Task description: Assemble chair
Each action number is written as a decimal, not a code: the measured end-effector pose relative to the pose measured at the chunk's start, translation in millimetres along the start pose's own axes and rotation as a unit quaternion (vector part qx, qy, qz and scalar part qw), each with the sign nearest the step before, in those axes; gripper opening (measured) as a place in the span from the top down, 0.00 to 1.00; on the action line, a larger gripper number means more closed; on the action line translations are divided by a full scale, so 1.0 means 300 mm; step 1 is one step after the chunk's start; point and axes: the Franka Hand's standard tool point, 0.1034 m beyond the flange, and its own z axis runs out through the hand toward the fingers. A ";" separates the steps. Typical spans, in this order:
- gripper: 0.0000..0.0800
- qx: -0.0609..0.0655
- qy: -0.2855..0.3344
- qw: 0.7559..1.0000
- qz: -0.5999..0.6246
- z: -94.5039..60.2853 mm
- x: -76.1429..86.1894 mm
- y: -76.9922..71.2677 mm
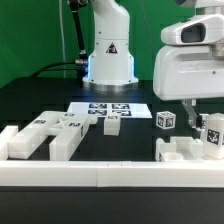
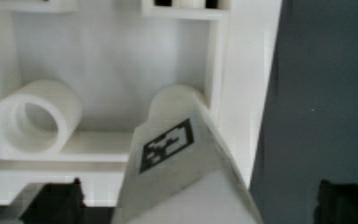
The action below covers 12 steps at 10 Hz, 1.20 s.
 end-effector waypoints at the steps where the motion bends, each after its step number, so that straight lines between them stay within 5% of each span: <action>1: 0.19 0.000 0.000 0.999 -0.037 0.000 0.000 0.006; 4: 0.19 -0.004 0.000 0.992 -0.126 -0.001 0.001 0.013; 6: 0.53 -0.004 0.000 0.993 -0.118 -0.001 0.001 0.013; 7: 0.53 -0.004 0.000 0.993 -0.115 -0.001 0.001 0.013; 8: 0.64 -0.004 0.000 0.994 -0.106 -0.001 0.001 0.013; 12: 0.64 0.003 0.001 0.999 0.043 0.001 0.002 0.014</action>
Offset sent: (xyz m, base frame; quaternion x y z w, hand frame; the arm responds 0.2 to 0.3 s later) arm -0.0019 0.0027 0.0009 0.0068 0.0006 -0.1879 0.9822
